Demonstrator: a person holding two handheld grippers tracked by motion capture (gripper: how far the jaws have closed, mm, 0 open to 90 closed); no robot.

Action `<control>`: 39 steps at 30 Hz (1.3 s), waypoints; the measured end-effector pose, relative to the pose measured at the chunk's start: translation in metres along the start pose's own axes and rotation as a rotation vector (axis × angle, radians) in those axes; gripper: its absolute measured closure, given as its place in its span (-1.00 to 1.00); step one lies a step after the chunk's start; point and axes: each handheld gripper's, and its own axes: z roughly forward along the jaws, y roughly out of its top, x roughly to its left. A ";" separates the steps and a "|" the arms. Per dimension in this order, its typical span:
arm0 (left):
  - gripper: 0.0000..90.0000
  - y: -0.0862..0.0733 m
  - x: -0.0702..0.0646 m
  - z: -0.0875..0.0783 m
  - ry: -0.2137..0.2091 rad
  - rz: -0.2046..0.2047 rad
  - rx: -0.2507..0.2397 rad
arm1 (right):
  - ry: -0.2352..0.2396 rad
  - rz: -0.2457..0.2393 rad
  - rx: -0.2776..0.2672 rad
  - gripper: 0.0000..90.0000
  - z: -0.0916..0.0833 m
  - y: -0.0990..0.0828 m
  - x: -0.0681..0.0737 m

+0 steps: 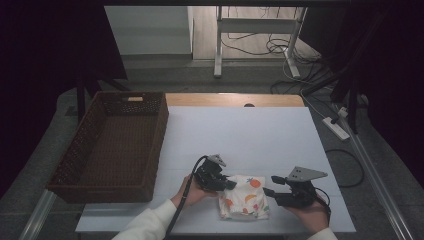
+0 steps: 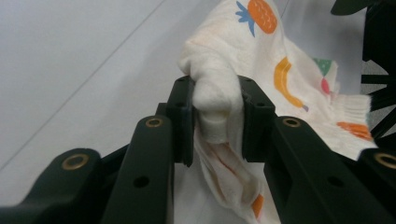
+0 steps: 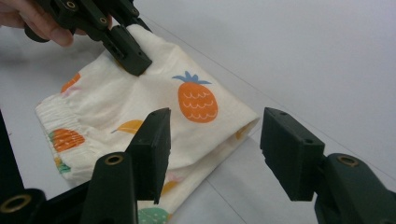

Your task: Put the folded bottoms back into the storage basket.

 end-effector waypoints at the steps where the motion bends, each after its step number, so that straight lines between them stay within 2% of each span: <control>1: 0.56 0.000 0.000 -0.002 0.002 0.001 -0.006 | -0.002 -0.001 -0.002 -0.06 -0.001 0.000 0.000; 6: 0.56 0.003 0.002 -0.012 0.035 0.009 -0.027 | -0.019 0.001 -0.027 -0.10 -0.003 0.000 -0.001; 11: 0.56 0.004 0.007 -0.025 0.045 -0.003 -0.059 | -0.022 0.000 -0.022 -0.12 -0.002 0.000 -0.002; 19: 0.56 0.008 0.007 -0.042 0.061 0.008 -0.098 | -0.023 0.001 -0.010 -0.13 -0.001 -0.001 -0.002; 39: 0.57 0.011 0.004 -0.059 0.065 0.031 -0.137 | -0.026 0.004 0.002 -0.17 0.001 -0.002 -0.004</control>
